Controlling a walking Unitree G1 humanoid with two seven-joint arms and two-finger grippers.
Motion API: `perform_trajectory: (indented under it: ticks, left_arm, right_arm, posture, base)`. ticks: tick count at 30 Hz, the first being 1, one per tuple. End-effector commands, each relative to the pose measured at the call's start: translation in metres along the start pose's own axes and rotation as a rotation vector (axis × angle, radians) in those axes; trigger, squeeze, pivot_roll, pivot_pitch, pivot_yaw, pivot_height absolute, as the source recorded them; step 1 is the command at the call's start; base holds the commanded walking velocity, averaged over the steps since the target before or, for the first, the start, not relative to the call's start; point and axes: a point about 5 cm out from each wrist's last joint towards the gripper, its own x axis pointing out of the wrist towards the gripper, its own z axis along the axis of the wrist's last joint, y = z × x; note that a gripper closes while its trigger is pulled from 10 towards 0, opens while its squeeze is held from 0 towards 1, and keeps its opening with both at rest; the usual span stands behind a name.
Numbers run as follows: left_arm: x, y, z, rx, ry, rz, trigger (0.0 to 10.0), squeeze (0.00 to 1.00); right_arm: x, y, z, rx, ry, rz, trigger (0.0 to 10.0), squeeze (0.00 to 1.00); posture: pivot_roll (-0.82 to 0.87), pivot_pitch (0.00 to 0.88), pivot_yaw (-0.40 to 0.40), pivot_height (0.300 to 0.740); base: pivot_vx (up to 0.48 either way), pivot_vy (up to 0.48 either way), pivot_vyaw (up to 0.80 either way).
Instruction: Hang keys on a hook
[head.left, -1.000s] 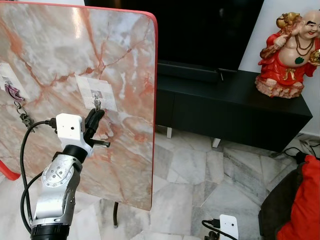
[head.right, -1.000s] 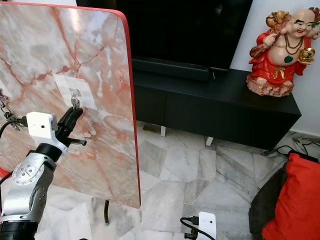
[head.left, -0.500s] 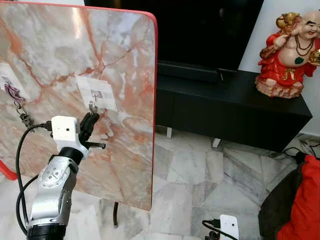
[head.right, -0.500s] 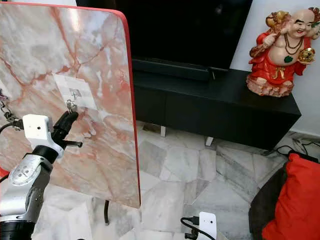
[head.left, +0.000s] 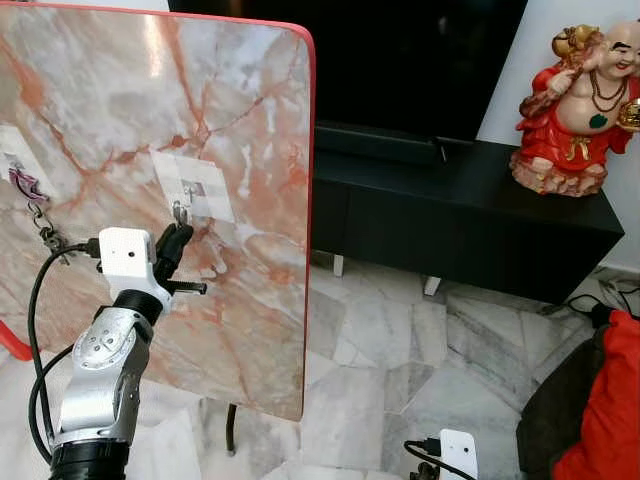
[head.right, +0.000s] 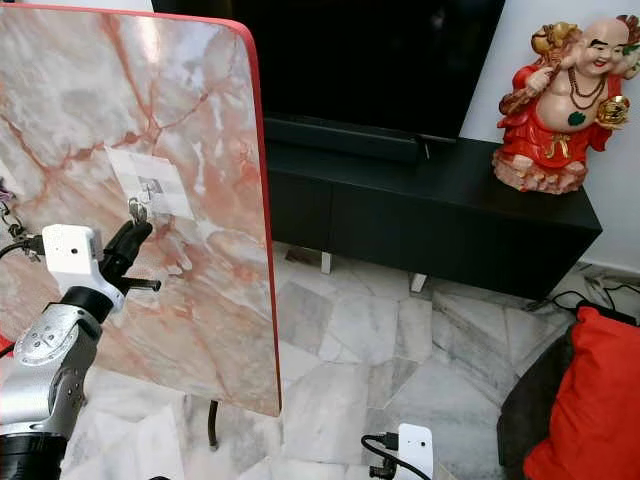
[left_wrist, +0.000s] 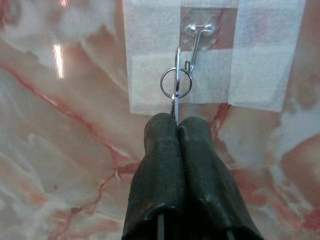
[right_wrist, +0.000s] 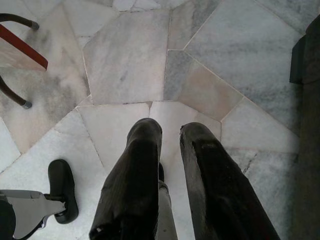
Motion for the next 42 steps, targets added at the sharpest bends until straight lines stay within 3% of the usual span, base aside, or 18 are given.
perform_trajectory:
  ticks: [1, 25, 42]
  left_arm:
    - [0.004, -0.001, 0.002, 0.009, 0.001, -0.011, 10.0, 0.00]
    - [0.012, -0.011, 0.006, -0.007, -0.010, -0.072, 10.0, 0.00]
    - [0.003, -0.015, -0.001, -0.022, 0.012, -0.084, 10.0, 0.00]
  right_arm:
    - [0.000, 0.000, -0.001, -0.009, 0.009, -0.003, 10.0, 0.00]
    - [0.001, 0.005, 0.008, -0.004, -0.029, 0.004, 10.0, 0.00]
    - [0.003, 0.012, 0.020, -0.002, -0.063, 0.015, 10.0, 0.00]
  posture:
    - [0.05, 0.000, -0.067, 0.740]
    - [0.05, 0.000, -0.065, 0.740]
    - [0.05, 0.000, -0.067, 0.740]
  base:
    - [0.000, 0.000, 0.00]
    - [0.000, 0.000, 0.00]
    - [0.000, 0.000, 0.00]
